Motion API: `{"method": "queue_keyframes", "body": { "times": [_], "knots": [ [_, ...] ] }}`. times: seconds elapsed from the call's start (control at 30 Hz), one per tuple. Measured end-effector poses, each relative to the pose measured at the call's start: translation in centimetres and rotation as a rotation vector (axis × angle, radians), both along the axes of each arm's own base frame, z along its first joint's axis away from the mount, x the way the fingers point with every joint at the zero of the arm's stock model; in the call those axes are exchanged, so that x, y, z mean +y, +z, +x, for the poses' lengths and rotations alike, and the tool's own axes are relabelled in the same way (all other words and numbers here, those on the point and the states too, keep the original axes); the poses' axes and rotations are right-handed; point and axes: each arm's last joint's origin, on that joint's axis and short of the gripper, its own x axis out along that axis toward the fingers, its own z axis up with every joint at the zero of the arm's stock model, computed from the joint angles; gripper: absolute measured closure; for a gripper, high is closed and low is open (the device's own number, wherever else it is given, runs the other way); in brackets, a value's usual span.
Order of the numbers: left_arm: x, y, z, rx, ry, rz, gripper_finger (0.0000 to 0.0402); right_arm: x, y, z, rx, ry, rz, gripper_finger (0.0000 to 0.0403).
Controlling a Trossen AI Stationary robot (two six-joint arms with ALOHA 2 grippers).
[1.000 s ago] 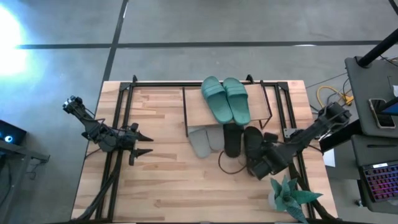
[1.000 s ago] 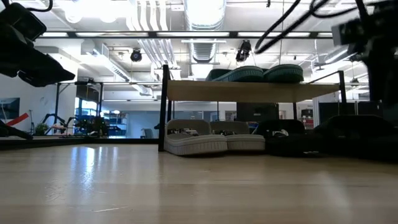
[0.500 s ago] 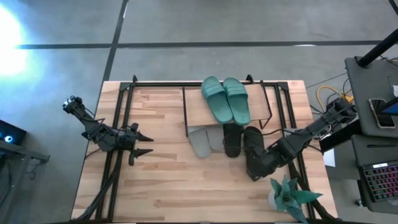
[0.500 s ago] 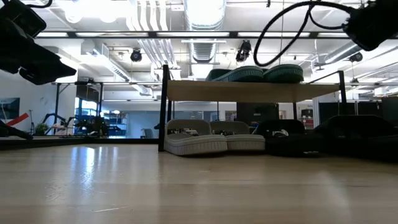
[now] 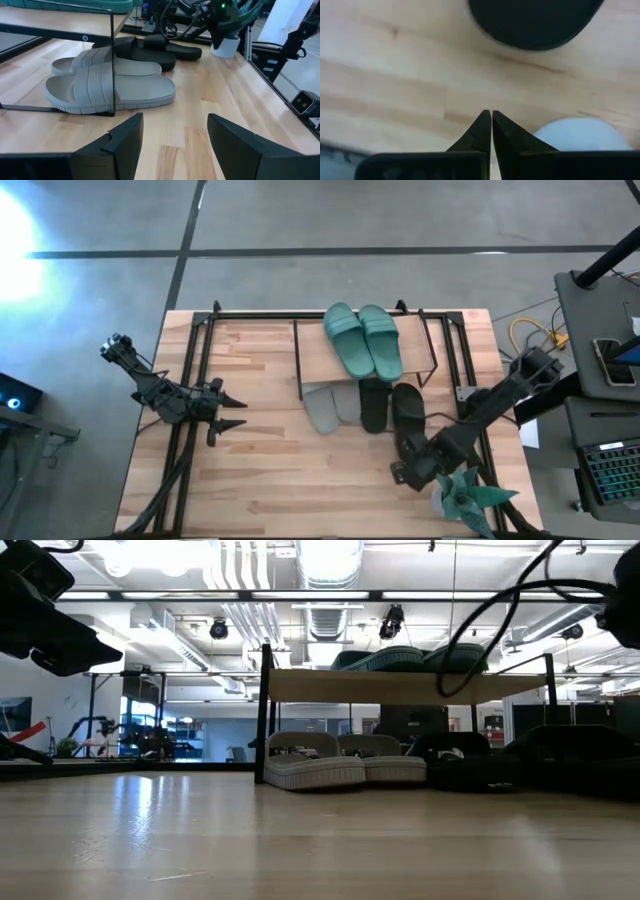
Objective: Pick and place slides into the shelf
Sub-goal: Put the black slide under the shelf
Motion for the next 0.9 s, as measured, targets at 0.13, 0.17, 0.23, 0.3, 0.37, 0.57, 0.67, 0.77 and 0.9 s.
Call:
{"method": "queue_keyframes", "body": {
  "times": [0.13,0.17,0.23,0.3,0.37,0.57,0.67,0.77,0.9],
  "knots": [
    [0.0,-0.1,0.0,0.007,-0.001,0.006,0.0194,0.3,-0.8,0.0,0.007,-0.072,-0.059,0.0394],
    [0.0,-0.1,0.0,0.007,0.000,0.007,0.0194,0.4,-1.1,0.0,0.014,-0.074,-0.068,0.0394],
    [0.0,-0.1,0.0,0.006,0.000,0.006,0.0194,0.5,-1.8,0.1,0.034,-0.073,-0.090,0.0394],
    [0.0,-0.1,0.0,0.005,0.000,0.005,0.0194,0.6,-2.4,0.2,0.049,-0.060,-0.116,0.0394],
    [0.0,-0.1,0.0,0.004,0.000,0.005,0.0194,0.5,-3.1,0.2,0.078,-0.051,-0.147,0.0394],
    [0.0,-0.1,0.0,0.007,-0.012,0.002,0.0194,-0.2,-3.3,-0.6,0.155,-0.029,-0.243,0.0394],
    [0.0,-0.1,0.0,0.007,-0.012,0.002,0.0194,-1.2,-2.8,-1.2,0.190,-0.057,-0.340,0.0394],
    [0.0,-0.2,0.0,0.013,-0.012,0.007,0.0194,-2.4,-2.3,-1.3,0.198,-0.089,-0.412,0.0394],
    [-0.1,-0.2,0.0,0.016,-0.011,0.010,0.0194,-3.8,-2.0,-0.7,0.152,-0.096,-0.458,0.0394]
  ]
}}
